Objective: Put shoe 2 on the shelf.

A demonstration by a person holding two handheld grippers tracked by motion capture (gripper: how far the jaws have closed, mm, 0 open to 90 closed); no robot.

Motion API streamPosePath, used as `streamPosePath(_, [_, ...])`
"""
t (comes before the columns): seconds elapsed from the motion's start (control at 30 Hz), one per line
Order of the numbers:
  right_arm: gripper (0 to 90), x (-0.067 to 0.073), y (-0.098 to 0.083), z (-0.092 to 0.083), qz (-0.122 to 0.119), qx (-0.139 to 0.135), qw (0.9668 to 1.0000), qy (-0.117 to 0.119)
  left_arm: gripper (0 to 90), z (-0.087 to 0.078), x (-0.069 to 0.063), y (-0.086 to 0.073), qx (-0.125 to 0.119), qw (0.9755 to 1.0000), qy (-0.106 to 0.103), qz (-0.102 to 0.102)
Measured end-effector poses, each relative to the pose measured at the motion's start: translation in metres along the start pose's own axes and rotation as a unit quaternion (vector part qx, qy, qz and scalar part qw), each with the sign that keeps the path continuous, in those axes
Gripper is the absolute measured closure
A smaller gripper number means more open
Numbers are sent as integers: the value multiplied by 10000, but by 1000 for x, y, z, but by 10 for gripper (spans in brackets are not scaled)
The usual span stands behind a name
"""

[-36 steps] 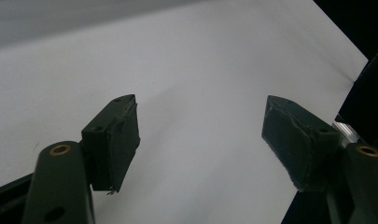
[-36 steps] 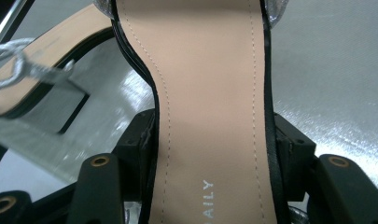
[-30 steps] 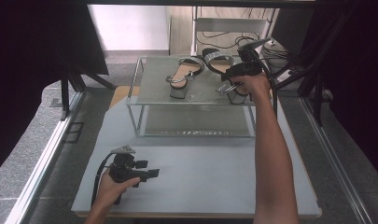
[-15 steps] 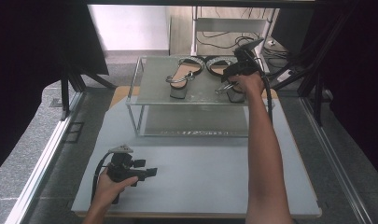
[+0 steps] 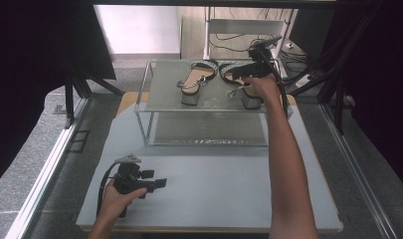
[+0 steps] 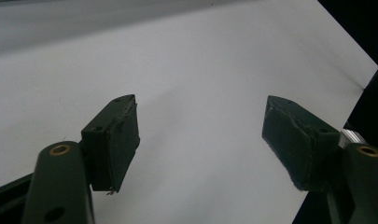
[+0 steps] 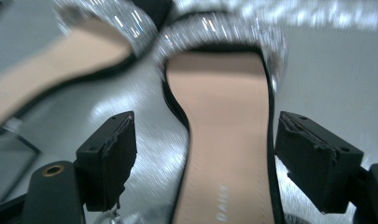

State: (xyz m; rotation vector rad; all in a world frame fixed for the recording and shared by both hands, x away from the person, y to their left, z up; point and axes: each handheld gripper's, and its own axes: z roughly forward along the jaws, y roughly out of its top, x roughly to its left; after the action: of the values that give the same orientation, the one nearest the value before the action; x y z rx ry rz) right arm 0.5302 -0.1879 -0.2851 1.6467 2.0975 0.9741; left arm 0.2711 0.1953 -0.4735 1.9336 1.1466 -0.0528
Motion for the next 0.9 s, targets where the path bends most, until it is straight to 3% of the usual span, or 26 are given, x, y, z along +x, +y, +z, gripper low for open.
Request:
streamPosePath(0.03, [212, 2, 1, -6, -70, -235, 9997, 71, 275, -2, 1, 0, -32, 10000, 24, -12])
streamPosePath(0.13, [234, 3, 0, -12, -122, -383, 9990, 174, 276, -4, 2, 1, -94, 9999, 52, -32])
streamPosePath(0.2, [303, 2, -3, -26, -297, -592, 9974, 299, 282, -7, 3, 1, -191, 9998, 91, -55])
streamPosePath(0.27, [341, 1, -6, -32, -375, -633, 9967, 333, 290, -9, 3, 3, -302, 9994, 169, -82])
streamPosePath(0.3, [408, -3, -11, -43, -525, -764, 9952, 307, 317, -10, 3, 4, -342, 9992, 176, -93])
streamPosePath(0.37, [486, -8, -19, -55, -595, -834, 9942, 329, 363, -13, -1, 9, -500, 9982, 324, -51])
streamPosePath(0.53, [593, -24, -40, -76, -601, -928, 9934, 311, 483, -25, -12, 25, -853, 9957, 353, 71])
streamPosePath(0.57, [654, -32, -53, -81, -649, -846, 9941, 176, 505, -33, -16, 37, -1000, 9939, 431, 161])
streamPosePath(0.6, [679, -36, -59, -82, -694, -783, 9944, 117, 526, -33, -16, 37, -1000, 9939, 431, 161])
streamPosePath(0.63, [706, -39, -65, -82, -751, -710, 9946, 94, 548, -38, -18, 52, -1121, 9919, 563, 209])
streamPosePath(0.77, [768, -51, -85, -75, -882, -497, 9949, -34, 691, -41, -18, 90, -1392, 9868, 821, 141])
streamPosePath(0.83, [789, -55, -92, -68, -903, -459, 9948, -83, 756, -37, -15, 111, -1415, 9853, 944, 136])
streamPosePath(0.87, [799, -57, -95, -65, -917, -461, 9947, -68, 780, -37, -15, 111, -1415, 9853, 944, 136])
streamPosePath(0.9, [806, -58, -98, -62, -931, -461, 9946, -59, 797, -31, -10, 131, -1349, 9849, 1073, 144])
